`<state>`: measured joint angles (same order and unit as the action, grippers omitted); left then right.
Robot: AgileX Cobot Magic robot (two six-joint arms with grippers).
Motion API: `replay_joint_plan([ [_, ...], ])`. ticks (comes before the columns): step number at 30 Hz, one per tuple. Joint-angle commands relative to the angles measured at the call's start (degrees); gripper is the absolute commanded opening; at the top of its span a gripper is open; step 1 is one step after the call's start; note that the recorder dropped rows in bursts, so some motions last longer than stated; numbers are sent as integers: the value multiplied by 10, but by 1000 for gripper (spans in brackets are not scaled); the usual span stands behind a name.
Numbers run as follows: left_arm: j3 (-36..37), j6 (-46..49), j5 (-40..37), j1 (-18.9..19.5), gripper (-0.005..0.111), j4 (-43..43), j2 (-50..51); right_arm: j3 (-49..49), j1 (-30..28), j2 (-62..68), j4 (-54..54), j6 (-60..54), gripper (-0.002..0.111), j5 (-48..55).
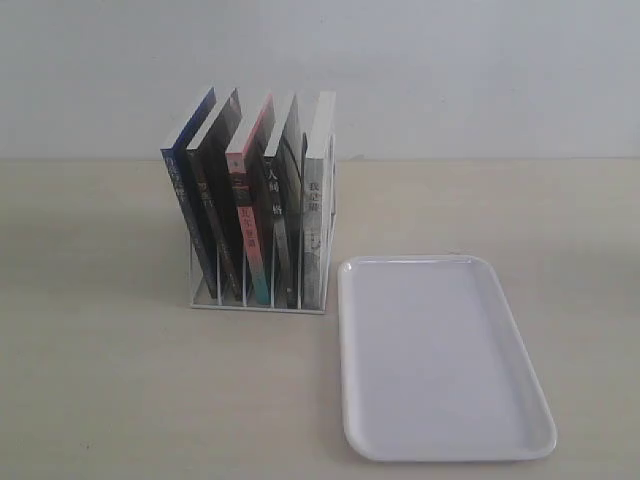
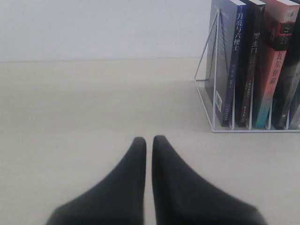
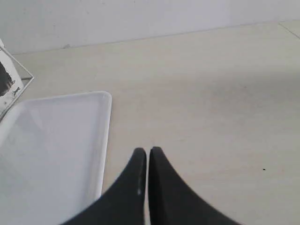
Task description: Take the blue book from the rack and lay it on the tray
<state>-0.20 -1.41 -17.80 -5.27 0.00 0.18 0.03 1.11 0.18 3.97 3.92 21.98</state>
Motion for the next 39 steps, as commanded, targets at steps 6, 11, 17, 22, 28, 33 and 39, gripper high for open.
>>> replay_joint_plan([
  [6,2,-4,1,1,4,0,-2,0,1,-2,-6,0,1,-63],
  [11,2,-4,1,1,4,0,-2,0,1,-2,-5,0,1,-95],
  [17,2,-4,1,1,4,0,-2,0,1,-2,-5,1,1,-183],
  [22,2,-4,1,1,4,0,-2,0,1,-2,3,57,1,-370],
  [28,2,-4,1,1,4,0,-2,-72,1,-2,-24,88,1,-353],
  [33,2,-4,1,1,4,0,-2,-221,1,106,-31,86,1,-236],
  [39,2,-4,1,1,4,0,-2,-422,1,297,-29,10,1,85],
])
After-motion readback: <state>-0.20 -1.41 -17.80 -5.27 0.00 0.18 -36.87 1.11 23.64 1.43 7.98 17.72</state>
